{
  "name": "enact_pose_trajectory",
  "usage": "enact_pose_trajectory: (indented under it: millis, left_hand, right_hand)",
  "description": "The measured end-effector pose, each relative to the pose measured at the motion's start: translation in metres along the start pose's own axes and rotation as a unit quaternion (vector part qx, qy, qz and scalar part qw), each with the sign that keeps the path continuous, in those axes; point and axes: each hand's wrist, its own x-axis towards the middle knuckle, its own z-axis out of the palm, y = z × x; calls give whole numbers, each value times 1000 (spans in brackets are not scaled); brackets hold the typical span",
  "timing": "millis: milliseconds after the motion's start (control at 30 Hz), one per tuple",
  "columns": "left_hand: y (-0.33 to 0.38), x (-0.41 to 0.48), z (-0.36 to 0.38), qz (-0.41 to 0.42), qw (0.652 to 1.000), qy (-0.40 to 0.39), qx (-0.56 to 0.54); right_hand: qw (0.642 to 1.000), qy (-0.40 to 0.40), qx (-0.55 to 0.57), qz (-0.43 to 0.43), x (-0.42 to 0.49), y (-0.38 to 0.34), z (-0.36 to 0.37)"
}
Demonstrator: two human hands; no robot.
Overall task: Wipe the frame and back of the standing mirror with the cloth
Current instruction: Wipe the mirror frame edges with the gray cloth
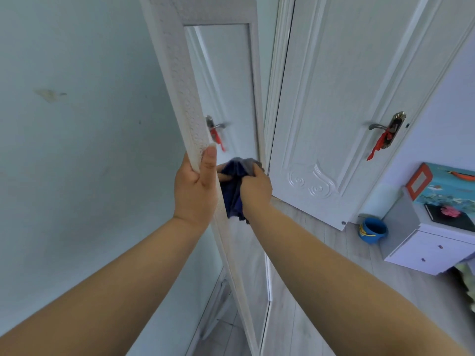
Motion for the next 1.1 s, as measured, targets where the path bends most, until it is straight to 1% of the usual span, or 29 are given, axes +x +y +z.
enact_pose_trajectory:
  millis: [67, 133, 167, 200, 267, 300, 367, 467, 500, 533, 567, 600, 633, 667, 700, 733, 767, 800, 867, 933, 967, 1033, 1100]
  left_hand:
    - [-3, 1, -1, 1, 1000, -4, 6]
    - [-7, 3, -1, -1, 1000, -8, 4]
    - [-8, 3, -1, -3, 1000, -2, 0]
    - [-8, 3, -1, -2, 1000, 1, -1]
    - [-8, 2, -1, 1, 1000, -1, 2]
    - [-8, 2, -1, 1, 1000, -4, -1]
    - [-9, 2, -1, 4, 1000, -3, 0]
    - [-8, 2, -1, -4, 1000, 14, -2]
    - [-7, 2, 0, -5, 1000, 15, -7]
    - [-6, 1, 0, -3, 1000, 15, -13]
    - [-5, 1, 0, -3, 1000, 14, -19]
    - [-4, 0, 0, -6, 1000, 12, -24]
    - [-4, 0, 1, -10, 1000, 10, -28]
    - [-3, 0, 1, -13, 999, 9, -28]
    - [-2, 0, 2, -16, 1000, 10, -24]
    - [-2, 0, 2, -15, 1000, 13, -20]
    - [-3, 0, 2, -12, 1000, 14, -16]
    - [-3, 0, 2, -7, 1000, 13, -14]
    - [-5, 0, 1, 1, 1000, 4, -17]
    - [-5, 1, 0, 6, 1000, 2, -22]
    - [-6, 1, 0, 1, 1000, 4, -23]
    - [-5, 2, 1, -11, 1000, 10, -21]
    - [-6, 2, 0, -15, 999, 15, -25]
  right_hand:
    - [991, 4, -13, -130, -4, -37, 5]
    - [968, 2, -1, -251, -7, -71, 10]
    - [955, 5, 9, -298, -6, -84, 13]
    - [943, 6, 13, -331, -4, -93, 15]
    - [936, 2, 18, -352, 9, -96, 16]
    - [941, -4, 32, -337, 17, -91, 13]
    - [961, -24, 59, -268, 31, -71, 10]
    - [984, -26, 26, -176, 32, -24, 12]
    - [991, -23, 23, -130, 29, -7, 13]
    - [997, -18, 37, -63, 27, 6, 13]
    - [998, -6, 60, 24, 23, 15, 11]
    - [990, 7, 93, 102, 21, 20, 9]
    - [981, 14, 129, 147, 17, 19, 7]
    - [975, 16, 152, 159, 17, 16, 8]
    - [977, 14, 162, 137, 17, 12, 9]
    - [986, 6, 150, 74, 13, 5, 13]
    - [992, -6, 122, -7, 8, -7, 15]
    - [991, -18, 101, -91, 3, -20, 19]
    - [976, -29, 85, -197, 2, -51, 21]
    - [965, -15, 73, -250, 13, -77, 21]
    - [963, -12, 65, -260, 21, -85, 20]
    - [963, -10, 60, -261, 39, -92, 18]
    - [967, -21, 26, -252, 53, -88, 13]
